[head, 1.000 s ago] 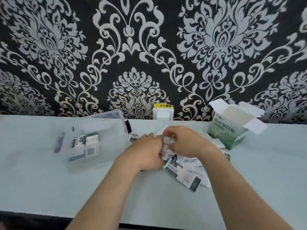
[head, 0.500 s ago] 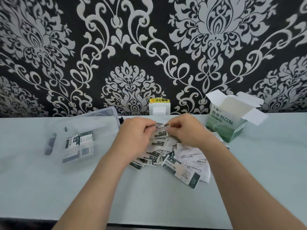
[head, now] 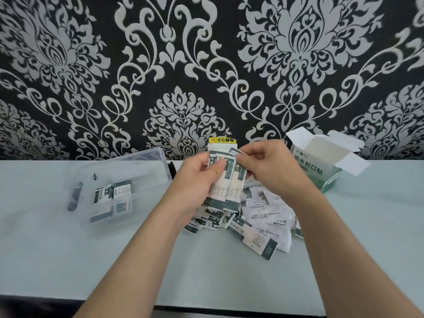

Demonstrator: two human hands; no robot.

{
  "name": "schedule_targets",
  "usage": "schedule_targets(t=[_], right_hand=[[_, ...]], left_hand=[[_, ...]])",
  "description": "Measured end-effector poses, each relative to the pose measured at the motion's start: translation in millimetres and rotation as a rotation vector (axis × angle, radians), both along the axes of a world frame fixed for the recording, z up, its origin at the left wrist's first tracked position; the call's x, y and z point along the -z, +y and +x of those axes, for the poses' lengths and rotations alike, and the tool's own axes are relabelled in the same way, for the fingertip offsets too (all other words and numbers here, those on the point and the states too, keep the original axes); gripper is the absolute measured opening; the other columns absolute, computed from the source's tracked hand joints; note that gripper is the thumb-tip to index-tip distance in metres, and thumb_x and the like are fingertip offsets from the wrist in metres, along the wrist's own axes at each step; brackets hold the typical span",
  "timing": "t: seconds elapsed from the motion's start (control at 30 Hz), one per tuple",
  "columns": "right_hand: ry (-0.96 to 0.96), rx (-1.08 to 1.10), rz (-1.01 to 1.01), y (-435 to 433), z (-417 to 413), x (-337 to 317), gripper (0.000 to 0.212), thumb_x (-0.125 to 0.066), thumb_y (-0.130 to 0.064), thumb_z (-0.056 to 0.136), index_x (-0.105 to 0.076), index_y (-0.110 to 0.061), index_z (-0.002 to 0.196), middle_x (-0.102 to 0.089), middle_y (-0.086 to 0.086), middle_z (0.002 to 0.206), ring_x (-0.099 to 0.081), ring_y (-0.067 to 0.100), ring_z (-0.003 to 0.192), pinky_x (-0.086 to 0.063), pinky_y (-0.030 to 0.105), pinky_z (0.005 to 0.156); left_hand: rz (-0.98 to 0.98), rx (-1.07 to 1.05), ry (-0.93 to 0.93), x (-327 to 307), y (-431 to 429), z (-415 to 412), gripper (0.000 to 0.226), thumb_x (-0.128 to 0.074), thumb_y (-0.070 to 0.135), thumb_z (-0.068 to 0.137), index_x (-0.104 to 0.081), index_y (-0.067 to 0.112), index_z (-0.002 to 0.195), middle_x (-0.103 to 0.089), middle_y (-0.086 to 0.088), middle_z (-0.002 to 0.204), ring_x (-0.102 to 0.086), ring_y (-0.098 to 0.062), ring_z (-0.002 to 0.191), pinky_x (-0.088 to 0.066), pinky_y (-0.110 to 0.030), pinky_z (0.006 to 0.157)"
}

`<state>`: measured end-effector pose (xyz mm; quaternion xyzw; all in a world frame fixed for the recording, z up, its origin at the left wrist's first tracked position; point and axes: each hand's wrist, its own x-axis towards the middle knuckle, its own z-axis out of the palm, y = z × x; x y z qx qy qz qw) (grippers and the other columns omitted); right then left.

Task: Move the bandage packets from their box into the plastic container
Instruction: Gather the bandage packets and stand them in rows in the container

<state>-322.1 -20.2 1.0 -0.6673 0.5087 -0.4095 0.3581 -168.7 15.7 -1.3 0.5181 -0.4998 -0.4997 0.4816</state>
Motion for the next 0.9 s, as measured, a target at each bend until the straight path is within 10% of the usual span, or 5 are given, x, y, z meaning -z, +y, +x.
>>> schedule_targets(t=[0.23, 0.5, 0.63, 0.9], right_hand=[[-0.511, -0.087, 0.435, 9.0, 31.6, 0.6, 0.034, -0.050, -0.035, 0.099, -0.070, -0.007, 0.098, -0.074, 0.014, 0.090, -0.068, 0.024, 0.081, -0.051, 0.041, 0.078], [-0.719, -0.096, 0.590, 19.1, 58.4, 4.7, 0.032, -0.042, -0.036, 0.102, -0.064, -0.014, 0.112, -0.073, 0.009, 0.104, -0.070, 0.023, 0.091, -0.055, 0.034, 0.064], [-0.701, -0.069, 0.557, 18.6, 59.4, 6.0, 0.026, -0.044, -0.028, 0.102, -0.063, -0.011, 0.108, -0.071, 0.011, 0.095, -0.068, 0.023, 0.084, -0.051, 0.030, 0.057], [-0.753, -0.164, 0.575, 16.5, 35.1, -7.9, 0.020, -0.047, -0.019, 0.101, -0.062, -0.008, 0.092, -0.067, 0.006, 0.063, -0.064, 0.018, 0.051, -0.051, 0.026, 0.046]], left_hand=[[-0.066, -0.230, 0.000, 7.2, -5.6, -9.2, 0.013, -0.047, 0.021, 0.101, -0.059, 0.019, 0.103, -0.073, -0.005, 0.095, -0.072, -0.018, 0.083, -0.060, -0.041, 0.071], [-0.187, -0.353, -0.442, 11.9, -13.5, -13.4, 0.024, -0.035, 0.026, 0.103, -0.051, 0.009, 0.094, -0.055, -0.003, 0.105, -0.051, -0.022, 0.104, -0.041, -0.038, 0.092], [-0.236, -0.366, -0.742, 12.8, -13.6, -11.8, 0.018, -0.034, 0.025, 0.102, -0.050, 0.016, 0.104, -0.037, 0.002, 0.117, -0.034, -0.019, 0.118, -0.031, -0.037, 0.101], [-0.449, -0.037, -0.697, -11.3, 4.6, -8.9, 0.063, -0.058, 0.011, 0.089, -0.034, 0.035, 0.143, -0.016, 0.013, 0.152, -0.008, -0.006, 0.140, -0.014, -0.010, 0.102]])
